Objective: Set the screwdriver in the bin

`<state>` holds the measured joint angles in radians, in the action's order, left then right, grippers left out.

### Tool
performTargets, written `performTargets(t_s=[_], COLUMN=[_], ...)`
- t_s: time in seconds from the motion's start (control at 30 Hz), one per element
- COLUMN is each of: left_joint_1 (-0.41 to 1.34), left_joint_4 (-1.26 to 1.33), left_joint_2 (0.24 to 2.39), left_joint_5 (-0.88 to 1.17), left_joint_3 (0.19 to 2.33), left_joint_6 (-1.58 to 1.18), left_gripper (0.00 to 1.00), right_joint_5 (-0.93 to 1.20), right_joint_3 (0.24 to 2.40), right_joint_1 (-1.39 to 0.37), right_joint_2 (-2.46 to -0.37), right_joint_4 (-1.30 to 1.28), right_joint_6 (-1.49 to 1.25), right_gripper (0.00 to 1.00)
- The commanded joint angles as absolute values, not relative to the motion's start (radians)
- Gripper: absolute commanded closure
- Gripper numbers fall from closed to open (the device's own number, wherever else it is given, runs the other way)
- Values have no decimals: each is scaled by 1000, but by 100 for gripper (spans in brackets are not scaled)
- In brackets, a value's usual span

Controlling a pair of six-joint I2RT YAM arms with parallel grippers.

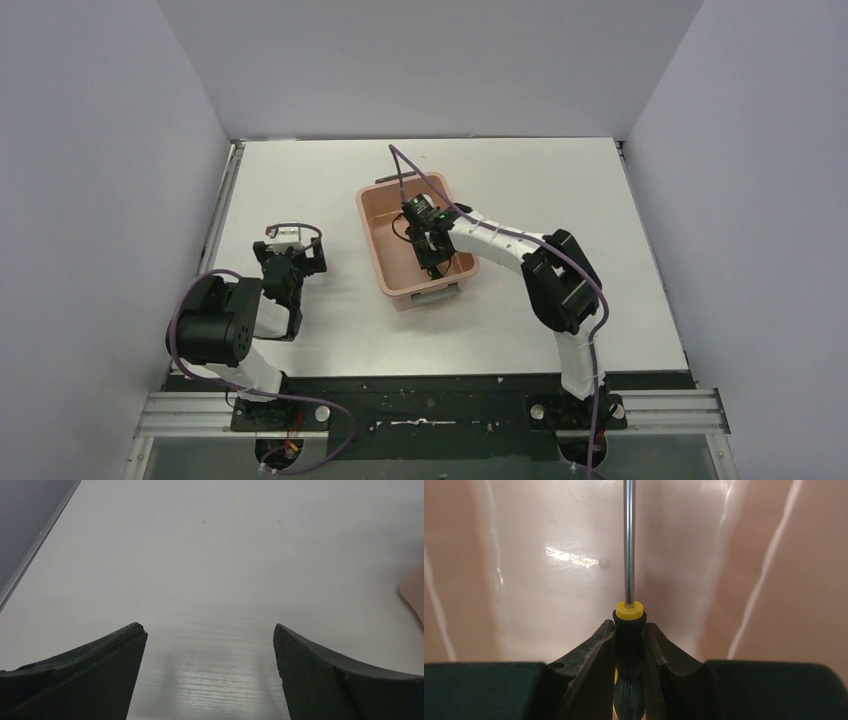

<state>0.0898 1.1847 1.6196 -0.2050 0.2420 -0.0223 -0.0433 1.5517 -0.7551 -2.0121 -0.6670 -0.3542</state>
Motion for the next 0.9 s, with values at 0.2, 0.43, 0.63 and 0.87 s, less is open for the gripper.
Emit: performTargets(t_s=[0.2, 0.43, 0.63, 0.87], left_joint_1=[86, 86, 86, 86], left_joint_4=[1210, 1211, 1210, 1210], left_joint_2=[1610, 1610, 1609, 1610], left_joint_5=[-198, -198, -197, -197], left_joint_3=[253, 253, 253, 253], left_joint_6=[-27, -28, -27, -27], left_gripper=[3, 3, 3, 3], right_joint_5=[-137, -160, -159, -200], right_joint_3=[1610, 1711, 1708, 1395], right_joint_1=[-764, -786, -776, -604], right_joint_2=[-2031, -1892, -1693, -1419], right_joint_4=[-618, -657, -614, -368], right_joint_6=[-375, -319, -223, -149], right_gripper=[47, 44, 1, 0])
